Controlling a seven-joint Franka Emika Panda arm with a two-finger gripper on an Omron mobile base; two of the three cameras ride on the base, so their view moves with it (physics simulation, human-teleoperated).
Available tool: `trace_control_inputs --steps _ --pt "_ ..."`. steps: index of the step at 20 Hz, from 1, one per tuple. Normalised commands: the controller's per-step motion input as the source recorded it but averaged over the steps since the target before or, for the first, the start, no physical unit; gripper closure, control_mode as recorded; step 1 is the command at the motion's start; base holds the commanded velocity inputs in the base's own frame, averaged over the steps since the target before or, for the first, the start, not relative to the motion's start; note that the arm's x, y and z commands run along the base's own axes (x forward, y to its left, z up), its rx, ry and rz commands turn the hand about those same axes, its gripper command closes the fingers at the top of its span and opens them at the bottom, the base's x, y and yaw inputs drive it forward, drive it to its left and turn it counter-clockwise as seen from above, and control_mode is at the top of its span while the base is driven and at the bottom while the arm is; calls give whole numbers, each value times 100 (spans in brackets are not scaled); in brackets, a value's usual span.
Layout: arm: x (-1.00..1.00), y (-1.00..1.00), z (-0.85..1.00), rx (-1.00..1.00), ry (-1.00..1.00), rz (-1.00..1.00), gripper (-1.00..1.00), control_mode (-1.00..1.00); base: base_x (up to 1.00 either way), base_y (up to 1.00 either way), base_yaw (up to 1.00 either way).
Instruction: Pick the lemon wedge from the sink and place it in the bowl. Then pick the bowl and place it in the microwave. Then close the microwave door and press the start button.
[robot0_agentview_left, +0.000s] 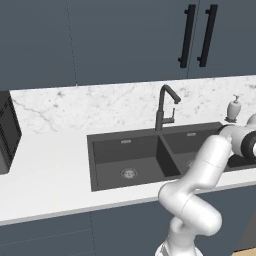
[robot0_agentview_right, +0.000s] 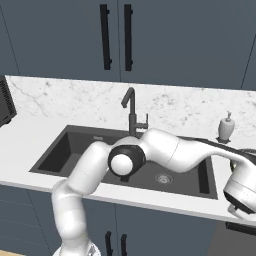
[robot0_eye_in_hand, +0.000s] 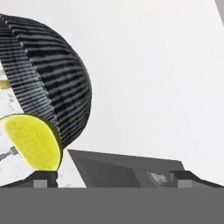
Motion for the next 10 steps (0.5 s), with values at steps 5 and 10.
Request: trace_control_inputs --steps 5,10 --pt "3 12 0 0 0 0 -100 -100 0 0 0" --pt "6 14 -1 0 0 1 -100 -100 0 0 0"
